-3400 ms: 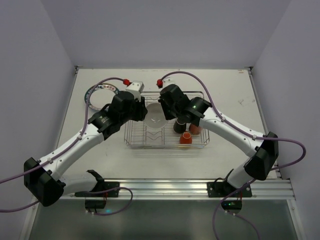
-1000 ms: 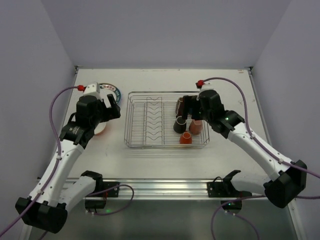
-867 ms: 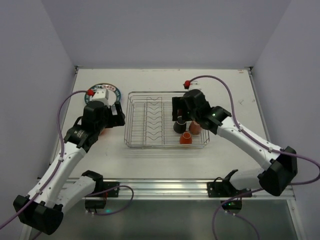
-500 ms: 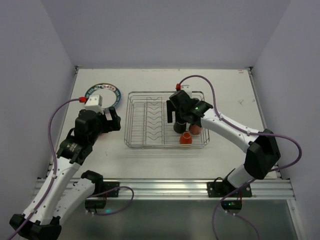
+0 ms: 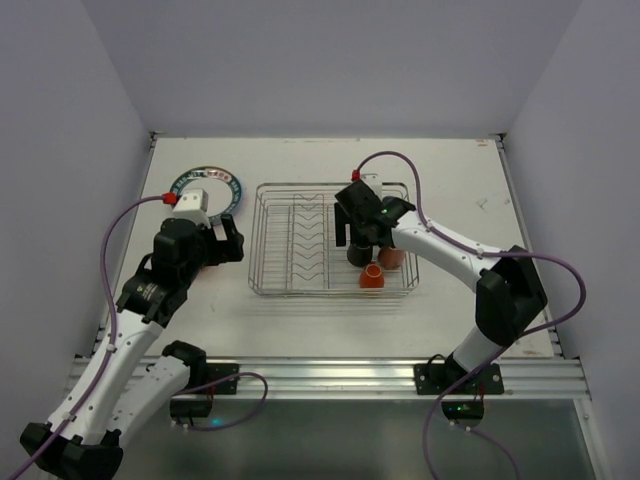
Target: Unload the mixed dishes from the dish rack
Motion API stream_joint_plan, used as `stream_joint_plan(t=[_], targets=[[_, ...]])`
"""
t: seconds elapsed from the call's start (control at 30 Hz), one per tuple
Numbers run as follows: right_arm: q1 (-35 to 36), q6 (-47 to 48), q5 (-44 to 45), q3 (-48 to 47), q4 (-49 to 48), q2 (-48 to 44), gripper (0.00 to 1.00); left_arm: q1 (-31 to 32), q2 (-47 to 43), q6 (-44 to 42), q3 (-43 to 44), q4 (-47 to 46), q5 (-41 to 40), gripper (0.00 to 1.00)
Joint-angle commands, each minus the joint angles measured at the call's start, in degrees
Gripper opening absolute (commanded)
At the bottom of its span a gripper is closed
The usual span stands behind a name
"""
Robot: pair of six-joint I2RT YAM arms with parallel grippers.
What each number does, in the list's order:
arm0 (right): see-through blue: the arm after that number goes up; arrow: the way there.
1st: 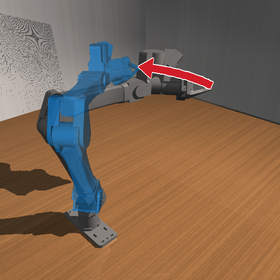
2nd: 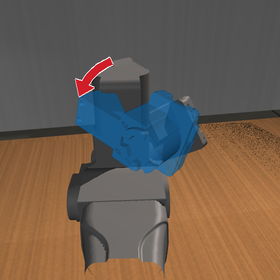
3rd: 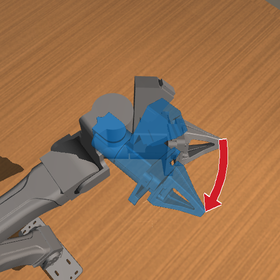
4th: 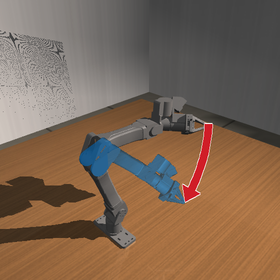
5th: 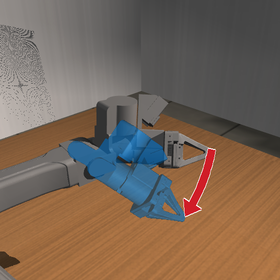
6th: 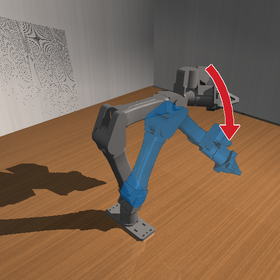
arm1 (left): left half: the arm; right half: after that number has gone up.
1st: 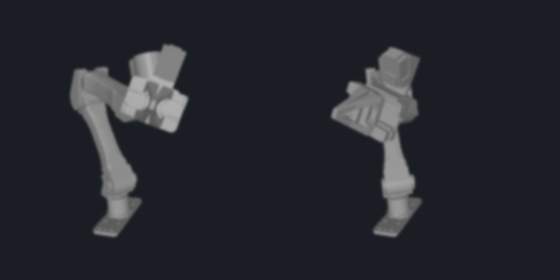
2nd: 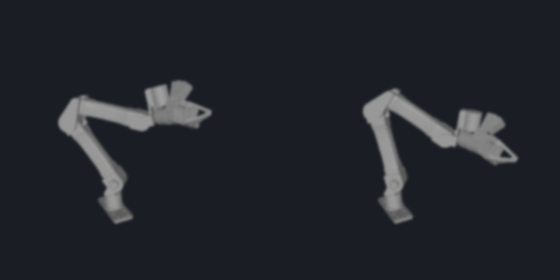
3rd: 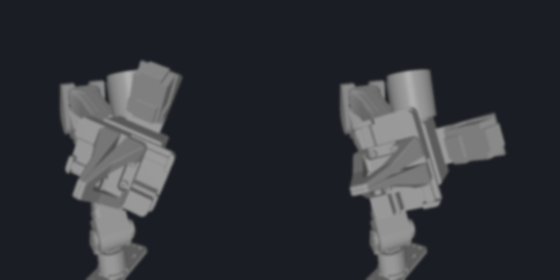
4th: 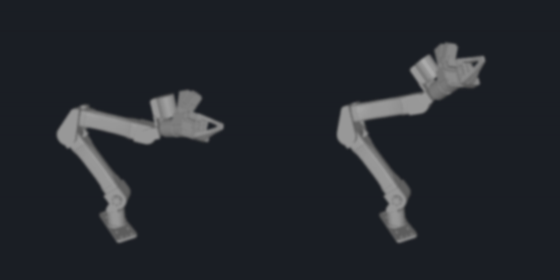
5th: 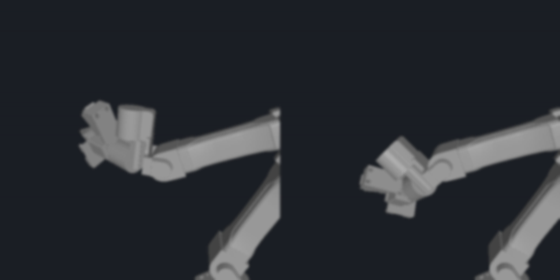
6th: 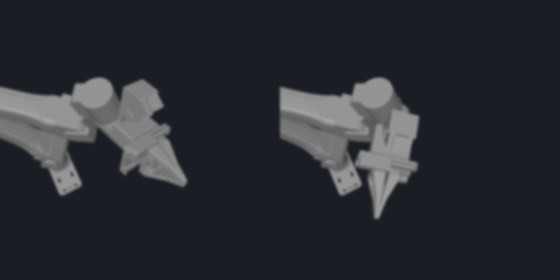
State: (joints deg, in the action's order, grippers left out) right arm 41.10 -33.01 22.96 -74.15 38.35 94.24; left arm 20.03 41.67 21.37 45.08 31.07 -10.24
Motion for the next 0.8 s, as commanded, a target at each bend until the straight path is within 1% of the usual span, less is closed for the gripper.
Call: stream_joint_plan(t=[0.0,0.2,0.23,0.33,0.47,0.6,0.63,0.7,0.73,0.77], targets=[[-0.67,-0.82,-1.15,-1.26,-0.38,0.51,0.92,0.62,-0.10,-1.77,-0.43,-1.80,0.92,1.00],[-0.67,-0.56,-2.13,-0.91,-1.35,2.09,0.86,0.71,0.25,-1.85,-0.43,-1.98,1.19,1.00],[-0.67,-0.56,-2.04,-0.91,-1.61,2.27,0.83,0.71,0.25,-1.85,-0.43,-1.89,1.27,1.00],[-0.76,-0.30,-2.31,-1.17,-1.87,2.71,0.77,0.80,0.43,-1.85,-0.43,-1.98,1.36,1.00],[-0.76,-0.73,-2.66,-1.35,-1.87,3.76,0.77,0.80,0.43,-1.94,-0.43,-1.98,1.54,1.00],[-0.76,-0.74,-2.48,-1.35,-1.87,4.73,0.72,0.89,0.34,-1.94,-0.43,-1.98,1.63,1.00],[-0.76,-0.74,-2.40,-1.35,-1.87,4.90,0.68,0.89,0.34,-1.94,-0.43,-2.06,1.63,1.00],[-0.76,-0.65,-2.31,-1.26,-2.14,4.91,0.64,0.89,0.25,-2.03,-0.43,-2.06,1.63,1.00],[-0.76,-0.65,-2.22,-1.26,-2.14,4.90,0.58,0.89,0.25,-2.03,-0.43,-2.07,1.63,1.00],[-0.76,-0.56,-2.22,-1.26,-2.14,4.82,0.55,0.89,0.25,-2.03,-0.43,-2.07,1.63,1.00]])
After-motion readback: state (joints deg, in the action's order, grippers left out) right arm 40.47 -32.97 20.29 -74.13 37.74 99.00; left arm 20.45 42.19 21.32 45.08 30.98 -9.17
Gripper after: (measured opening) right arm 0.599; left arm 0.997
